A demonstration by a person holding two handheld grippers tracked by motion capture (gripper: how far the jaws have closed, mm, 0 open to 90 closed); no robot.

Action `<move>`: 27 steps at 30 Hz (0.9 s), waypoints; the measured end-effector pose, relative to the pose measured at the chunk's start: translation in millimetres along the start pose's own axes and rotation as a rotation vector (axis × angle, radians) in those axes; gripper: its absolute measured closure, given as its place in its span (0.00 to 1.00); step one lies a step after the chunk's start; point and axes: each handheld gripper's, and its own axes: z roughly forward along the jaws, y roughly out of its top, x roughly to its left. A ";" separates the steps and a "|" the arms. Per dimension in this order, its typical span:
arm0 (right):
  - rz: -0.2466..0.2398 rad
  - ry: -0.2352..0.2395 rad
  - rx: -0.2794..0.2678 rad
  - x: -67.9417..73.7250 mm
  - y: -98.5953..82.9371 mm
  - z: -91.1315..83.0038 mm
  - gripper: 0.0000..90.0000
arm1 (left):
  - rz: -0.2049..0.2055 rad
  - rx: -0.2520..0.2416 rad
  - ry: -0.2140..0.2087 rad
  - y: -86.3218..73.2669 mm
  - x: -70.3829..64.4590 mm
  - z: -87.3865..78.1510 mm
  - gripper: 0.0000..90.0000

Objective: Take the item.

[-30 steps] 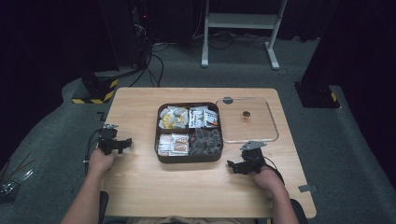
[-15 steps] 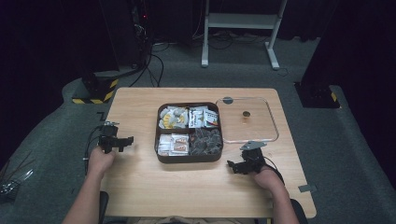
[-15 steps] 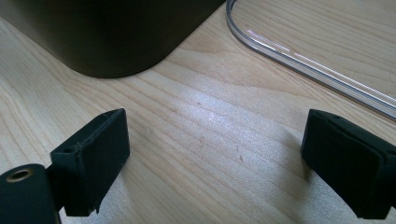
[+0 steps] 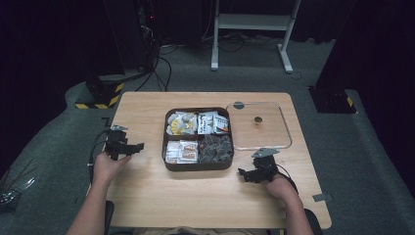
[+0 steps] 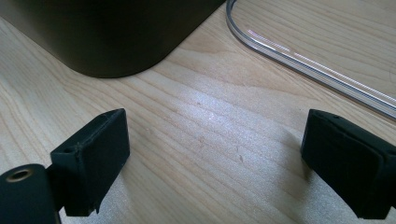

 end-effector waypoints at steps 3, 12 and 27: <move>-0.001 -0.001 0.000 0.1 -0.1 0.0 0.09 | 0.011 0.000 -0.022 2.3 -4.0 0.0 0.27; -0.004 -0.004 0.003 0.7 -0.1 -0.1 0.09 | 0.049 -0.049 -0.089 14.0 -15.2 -5.9 0.38; 0.000 -0.009 0.003 1.3 -1.0 -0.9 0.09 | 0.150 -0.057 -0.184 33.8 -48.9 -3.2 0.43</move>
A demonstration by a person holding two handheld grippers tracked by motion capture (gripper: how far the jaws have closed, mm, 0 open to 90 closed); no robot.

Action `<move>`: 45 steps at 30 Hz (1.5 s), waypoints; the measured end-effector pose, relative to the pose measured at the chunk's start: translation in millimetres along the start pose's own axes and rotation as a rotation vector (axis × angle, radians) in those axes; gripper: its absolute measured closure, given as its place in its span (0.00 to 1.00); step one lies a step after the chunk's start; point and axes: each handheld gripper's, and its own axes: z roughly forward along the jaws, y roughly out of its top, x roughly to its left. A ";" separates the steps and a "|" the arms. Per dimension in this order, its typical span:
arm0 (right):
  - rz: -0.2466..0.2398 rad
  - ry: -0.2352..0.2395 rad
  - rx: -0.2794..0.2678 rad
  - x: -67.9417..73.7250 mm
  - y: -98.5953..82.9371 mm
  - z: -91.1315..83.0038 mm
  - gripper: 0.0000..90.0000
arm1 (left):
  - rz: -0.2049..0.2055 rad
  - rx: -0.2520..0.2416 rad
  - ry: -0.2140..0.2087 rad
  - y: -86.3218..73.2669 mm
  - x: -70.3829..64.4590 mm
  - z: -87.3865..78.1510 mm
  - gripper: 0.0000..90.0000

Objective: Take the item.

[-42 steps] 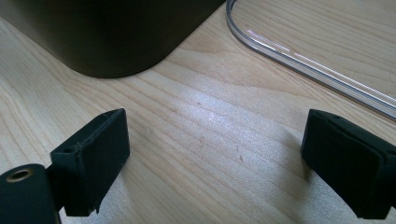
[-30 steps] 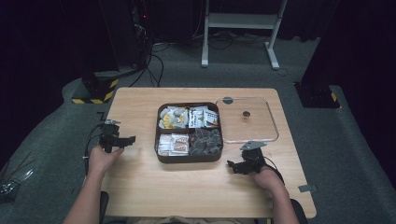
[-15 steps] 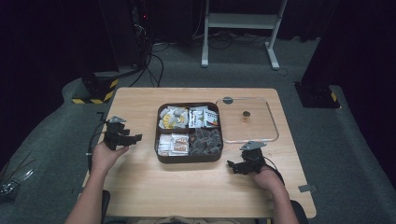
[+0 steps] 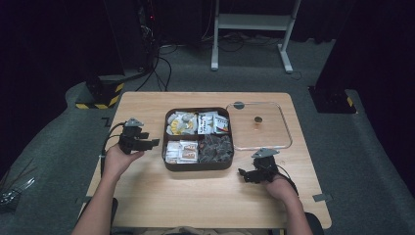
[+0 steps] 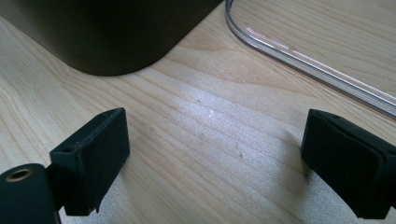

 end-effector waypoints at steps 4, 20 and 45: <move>0.003 -0.002 -0.001 0.4 -0.3 -0.2 0.09 | 0.013 -0.009 -0.013 5.4 -4.8 3.7 0.41; 0.009 -0.008 0.000 1.2 -2.6 -2.4 0.09 | 0.089 -0.014 -0.060 20.7 -23.7 19.0 0.44; 0.020 -0.019 -0.001 3.8 -6.3 -6.1 0.09 | 0.143 0.037 -0.214 31.6 -49.3 50.4 0.51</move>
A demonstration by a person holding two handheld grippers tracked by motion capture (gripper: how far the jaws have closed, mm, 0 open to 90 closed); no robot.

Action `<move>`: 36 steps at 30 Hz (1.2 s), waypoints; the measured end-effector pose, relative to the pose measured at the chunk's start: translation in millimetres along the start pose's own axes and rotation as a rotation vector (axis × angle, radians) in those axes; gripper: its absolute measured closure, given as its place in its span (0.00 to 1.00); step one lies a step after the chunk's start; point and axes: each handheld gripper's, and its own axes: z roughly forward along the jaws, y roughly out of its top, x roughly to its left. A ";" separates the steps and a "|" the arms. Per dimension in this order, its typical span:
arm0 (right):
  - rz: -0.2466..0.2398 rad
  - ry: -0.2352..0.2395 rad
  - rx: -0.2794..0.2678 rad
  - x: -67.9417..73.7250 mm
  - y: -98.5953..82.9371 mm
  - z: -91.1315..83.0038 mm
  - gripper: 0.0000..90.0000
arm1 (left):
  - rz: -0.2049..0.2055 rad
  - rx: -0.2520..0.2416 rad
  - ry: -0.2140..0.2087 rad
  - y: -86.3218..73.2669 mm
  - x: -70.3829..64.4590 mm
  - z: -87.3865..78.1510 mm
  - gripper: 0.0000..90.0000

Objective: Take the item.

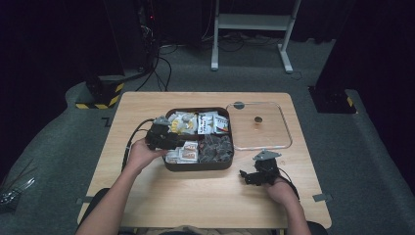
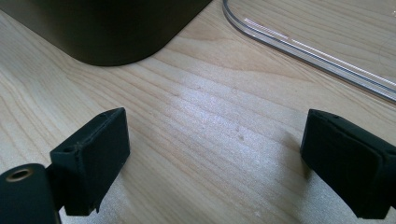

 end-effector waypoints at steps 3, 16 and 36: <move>-0.002 0.000 0.000 0.1 -0.4 -0.4 0.09 | 0.018 0.009 -0.008 1.2 -2.8 4.8 0.50; 0.003 -0.004 -0.001 1.0 -2.0 -1.8 0.09 | 0.060 0.094 -0.032 1.6 -9.3 27.4 0.43; 0.004 -0.006 -0.001 1.1 -2.5 -2.3 0.09 | 0.012 0.151 -0.039 3.8 -0.4 36.9 0.79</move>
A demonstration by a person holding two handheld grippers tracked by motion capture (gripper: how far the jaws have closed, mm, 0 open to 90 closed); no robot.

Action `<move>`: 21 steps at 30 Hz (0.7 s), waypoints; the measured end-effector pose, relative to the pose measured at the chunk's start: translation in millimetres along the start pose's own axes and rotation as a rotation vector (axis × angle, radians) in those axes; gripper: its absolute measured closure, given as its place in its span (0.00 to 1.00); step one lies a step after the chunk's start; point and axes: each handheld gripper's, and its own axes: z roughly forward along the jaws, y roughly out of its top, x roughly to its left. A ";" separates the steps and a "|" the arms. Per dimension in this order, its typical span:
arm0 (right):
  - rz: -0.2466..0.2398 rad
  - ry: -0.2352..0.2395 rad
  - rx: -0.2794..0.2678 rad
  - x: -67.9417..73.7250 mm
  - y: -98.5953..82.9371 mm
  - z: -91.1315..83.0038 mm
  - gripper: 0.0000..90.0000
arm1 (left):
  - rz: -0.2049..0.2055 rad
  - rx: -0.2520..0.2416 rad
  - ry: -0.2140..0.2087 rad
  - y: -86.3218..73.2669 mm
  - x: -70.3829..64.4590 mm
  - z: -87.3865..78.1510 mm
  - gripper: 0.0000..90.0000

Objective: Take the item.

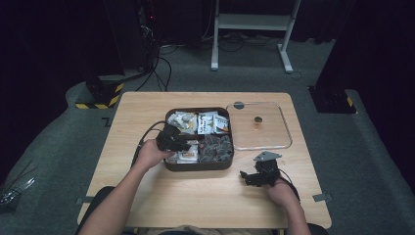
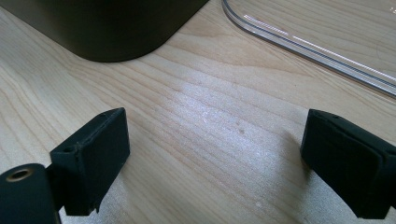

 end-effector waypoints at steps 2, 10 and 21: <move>0.000 0.000 0.000 0.0 0.0 0.0 0.09 | 0.003 0.001 -0.005 -0.1 -0.1 -0.1 0.84; 0.001 0.000 0.000 0.1 -0.2 -0.1 0.09 | 0.014 0.022 0.001 3.2 -1.4 -1.1 0.89; 0.001 0.000 0.000 0.2 -0.5 -0.5 0.09 | 0.002 0.014 0.010 5.4 0.8 -9.9 0.90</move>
